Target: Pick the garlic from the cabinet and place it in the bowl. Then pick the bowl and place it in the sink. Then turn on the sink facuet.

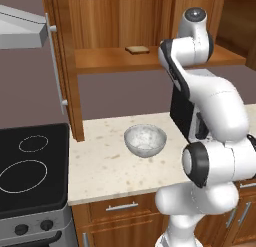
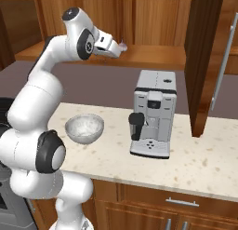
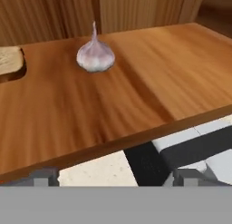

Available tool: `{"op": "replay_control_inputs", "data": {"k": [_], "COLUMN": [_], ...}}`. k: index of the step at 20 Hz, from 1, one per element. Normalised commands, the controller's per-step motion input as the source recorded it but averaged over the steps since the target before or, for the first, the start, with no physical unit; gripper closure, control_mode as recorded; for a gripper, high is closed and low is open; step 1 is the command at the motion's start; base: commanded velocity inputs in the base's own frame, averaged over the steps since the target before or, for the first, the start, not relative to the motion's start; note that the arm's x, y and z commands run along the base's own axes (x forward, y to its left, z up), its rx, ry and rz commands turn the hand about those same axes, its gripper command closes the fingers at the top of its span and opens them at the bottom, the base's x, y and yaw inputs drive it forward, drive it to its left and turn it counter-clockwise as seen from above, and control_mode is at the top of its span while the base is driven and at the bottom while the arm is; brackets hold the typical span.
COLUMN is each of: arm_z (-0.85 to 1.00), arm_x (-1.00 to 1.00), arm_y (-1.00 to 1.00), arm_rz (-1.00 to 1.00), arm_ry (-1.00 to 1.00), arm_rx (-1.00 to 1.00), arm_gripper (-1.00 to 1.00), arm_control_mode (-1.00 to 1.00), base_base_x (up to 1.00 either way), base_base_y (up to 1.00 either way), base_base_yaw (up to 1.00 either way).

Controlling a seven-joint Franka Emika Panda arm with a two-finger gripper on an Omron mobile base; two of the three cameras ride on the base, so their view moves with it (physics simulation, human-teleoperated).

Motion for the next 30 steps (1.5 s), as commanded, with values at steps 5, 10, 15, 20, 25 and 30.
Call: {"op": "replay_control_inputs", "data": {"k": [5, 10, 15, 20, 25, 30], "arm_z": [-0.06, 0.0, -0.03, -0.13, -0.06, -0.1], "arm_x": [0.94, 0.7, 0.42, 0.5, 0.26, 0.38], "arm_y": [-0.11, -0.07, -0.25, -0.2, -0.06, -0.01], "arm_rz": [0.07, 0.03, 0.02, 0.04, 0.09, 0.08], "arm_ry": [0.0, 0.0, 0.01, 0.02, 0.0, 0.0], "arm_rx": [-0.03, -0.01, 0.0, 0.0, 0.0, 0.0], "arm_gripper": [-1.0, -1.0, -1.0, -1.0, -1.0, -1.0], "arm_control_mode": [-1.0, -1.0, -1.0, -1.0, -1.0, -1.0], "base_base_x": [0.0, 0.0, 0.0, 0.0, 0.0, 0.0], "base_base_y": [0.0, 0.0, 0.0, 0.0, 0.0, 0.0], "base_base_yaw": [0.0, 0.0, 0.0, 0.0, 0.0, 0.0]}}
